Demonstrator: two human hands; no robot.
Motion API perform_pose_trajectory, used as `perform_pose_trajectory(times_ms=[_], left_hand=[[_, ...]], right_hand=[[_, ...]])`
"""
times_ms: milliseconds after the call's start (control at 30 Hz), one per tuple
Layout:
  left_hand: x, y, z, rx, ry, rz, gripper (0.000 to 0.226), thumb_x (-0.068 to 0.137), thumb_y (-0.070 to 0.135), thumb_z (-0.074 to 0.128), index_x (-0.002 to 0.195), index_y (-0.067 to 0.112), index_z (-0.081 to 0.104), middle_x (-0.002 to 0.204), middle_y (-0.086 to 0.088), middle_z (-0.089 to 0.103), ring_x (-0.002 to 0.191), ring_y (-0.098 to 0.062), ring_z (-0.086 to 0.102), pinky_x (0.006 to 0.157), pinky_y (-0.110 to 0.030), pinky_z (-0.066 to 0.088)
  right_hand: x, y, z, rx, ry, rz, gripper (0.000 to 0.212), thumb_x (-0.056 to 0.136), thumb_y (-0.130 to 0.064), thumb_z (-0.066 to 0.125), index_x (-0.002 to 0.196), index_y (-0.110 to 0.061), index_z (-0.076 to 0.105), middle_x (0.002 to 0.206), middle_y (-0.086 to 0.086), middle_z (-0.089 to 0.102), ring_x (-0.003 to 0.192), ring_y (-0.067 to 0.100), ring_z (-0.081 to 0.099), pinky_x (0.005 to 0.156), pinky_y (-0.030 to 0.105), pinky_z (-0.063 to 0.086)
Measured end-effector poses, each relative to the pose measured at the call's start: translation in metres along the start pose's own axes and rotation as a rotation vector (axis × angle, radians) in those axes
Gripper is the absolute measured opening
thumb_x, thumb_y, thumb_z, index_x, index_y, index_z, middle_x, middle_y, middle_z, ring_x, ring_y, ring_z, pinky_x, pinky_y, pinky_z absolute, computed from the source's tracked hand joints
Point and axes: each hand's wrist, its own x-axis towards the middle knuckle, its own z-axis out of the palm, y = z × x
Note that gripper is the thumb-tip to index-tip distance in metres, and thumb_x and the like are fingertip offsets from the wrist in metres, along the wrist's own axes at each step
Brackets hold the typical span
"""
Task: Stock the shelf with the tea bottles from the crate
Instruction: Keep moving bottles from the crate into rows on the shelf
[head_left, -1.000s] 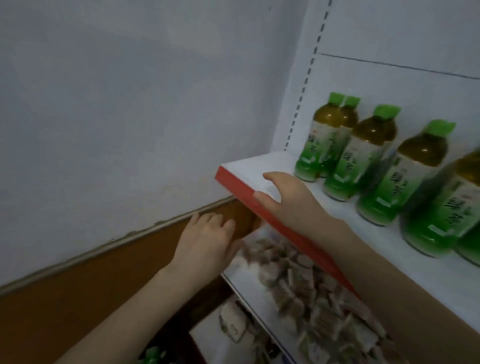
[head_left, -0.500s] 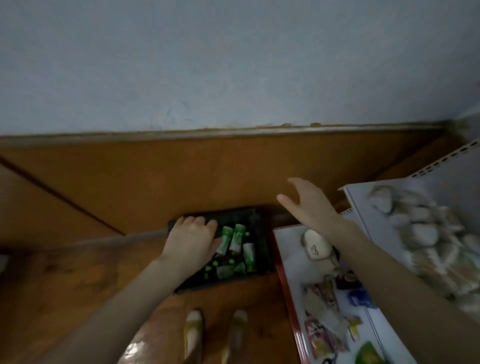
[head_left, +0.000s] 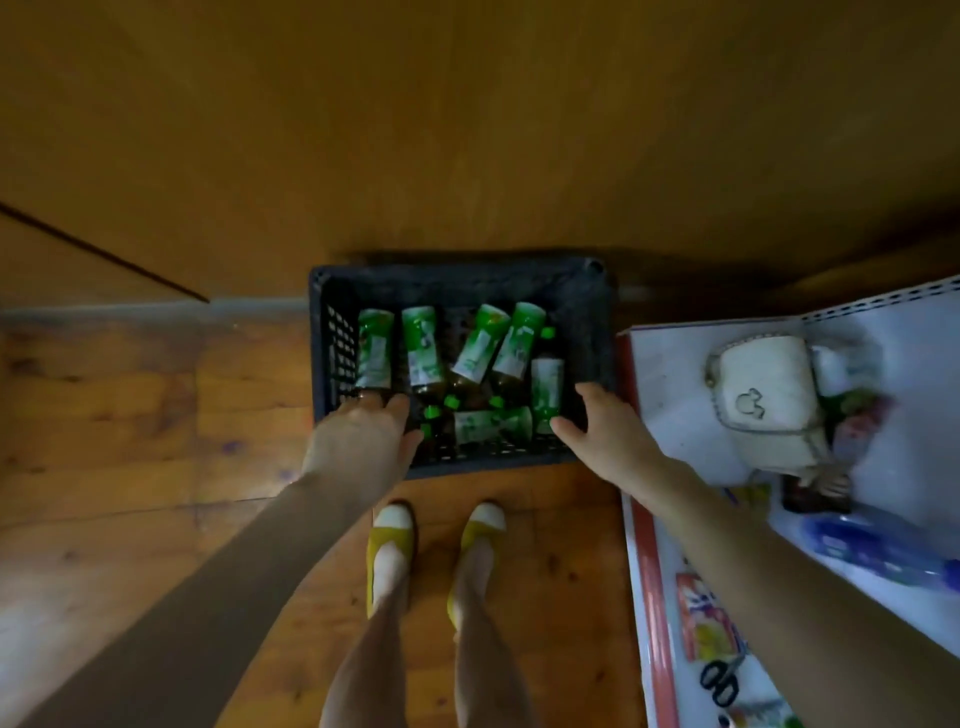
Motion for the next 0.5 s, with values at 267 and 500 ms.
perform_pose_trajectory(times_ms=[267,500], left_hand=[[0.145,-0.007,0.142,-0.192,-0.041,-0.148,0.051,0.093,0.037,0.045,0.131,0.005,0.034,0.120,-0.020,0.050,0.107,-0.036,0.052,0.076,-0.039,0.046],[0.245,-0.011,0.215,-0.377,0.021,-0.296,0.069,0.092,0.037,0.047,0.142,0.002,0.015,0.130,-0.027,0.038,0.115,-0.043,0.046,0.086,-0.047,0.043]], right_hand=[[0.119,0.053,0.105,0.090,-0.025,0.055,0.058,0.092,-0.035,0.050,0.137,-0.006,0.029,0.130,0.019,0.050,0.116,0.031,0.053,0.090,0.040,0.048],[0.192,0.066,0.151,0.150,0.028,-0.010,0.058,0.091,-0.035,0.052,0.139,-0.010,0.030,0.133,0.010,0.049,0.122,0.025,0.048,0.094,0.033,0.043]])
